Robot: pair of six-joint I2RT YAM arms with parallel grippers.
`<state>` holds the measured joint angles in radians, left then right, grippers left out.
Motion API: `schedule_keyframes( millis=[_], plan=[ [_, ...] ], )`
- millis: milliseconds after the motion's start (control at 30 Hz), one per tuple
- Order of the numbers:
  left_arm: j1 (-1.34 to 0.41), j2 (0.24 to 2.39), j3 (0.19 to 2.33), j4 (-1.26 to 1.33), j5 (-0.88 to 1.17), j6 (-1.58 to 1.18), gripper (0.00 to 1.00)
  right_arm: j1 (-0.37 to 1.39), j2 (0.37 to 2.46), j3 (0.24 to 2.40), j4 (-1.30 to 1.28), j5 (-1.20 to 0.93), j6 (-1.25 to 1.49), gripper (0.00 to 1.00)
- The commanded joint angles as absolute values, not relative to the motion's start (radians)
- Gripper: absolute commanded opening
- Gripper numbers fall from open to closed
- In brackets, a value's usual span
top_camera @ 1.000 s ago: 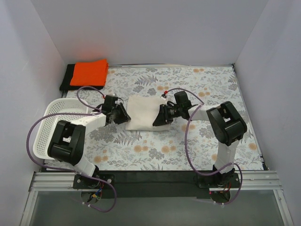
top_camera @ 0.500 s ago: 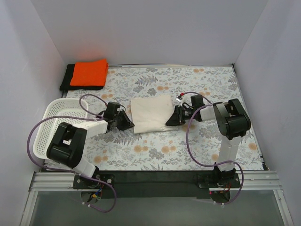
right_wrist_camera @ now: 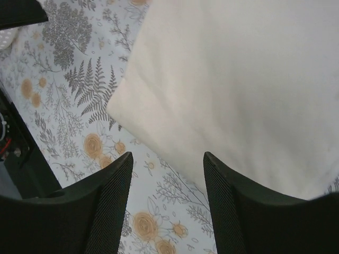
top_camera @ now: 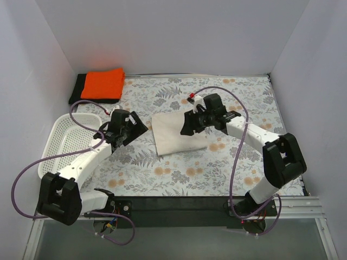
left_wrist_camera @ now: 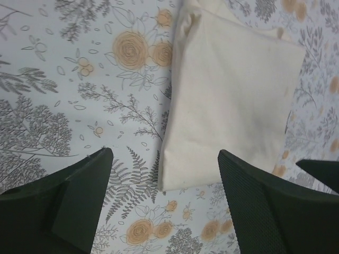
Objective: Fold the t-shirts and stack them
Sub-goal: Fold the tshirt
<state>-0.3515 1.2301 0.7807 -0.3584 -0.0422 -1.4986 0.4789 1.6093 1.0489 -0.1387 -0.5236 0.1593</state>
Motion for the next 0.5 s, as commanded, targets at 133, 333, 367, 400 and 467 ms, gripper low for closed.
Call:
schedule_keyframes(
  millis=[133,333,367,400,467],
  plan=[
    [-0.302,1.175,0.819,-0.589,-0.207,-1.512,0.84,0.814,1.673,1.242,-0.287,-0.124,0.031,0.56],
    [-0.230,1.149,0.736,-0.583,-0.147,-1.519,0.84,0.942,1.813,1.342,-0.299,-0.060,0.005,0.55],
    [-0.219,1.144,0.715,-0.580,-0.140,-1.522,0.84,0.951,1.847,1.353,-0.301,-0.058,0.005,0.55],
    [-0.216,1.143,0.707,-0.575,-0.130,-1.525,0.84,0.960,1.861,1.361,-0.302,-0.055,-0.023,0.54],
    [-0.213,1.138,0.692,-0.572,-0.124,-1.531,0.84,0.986,1.903,1.384,-0.301,-0.052,-0.032,0.53]
  ],
)
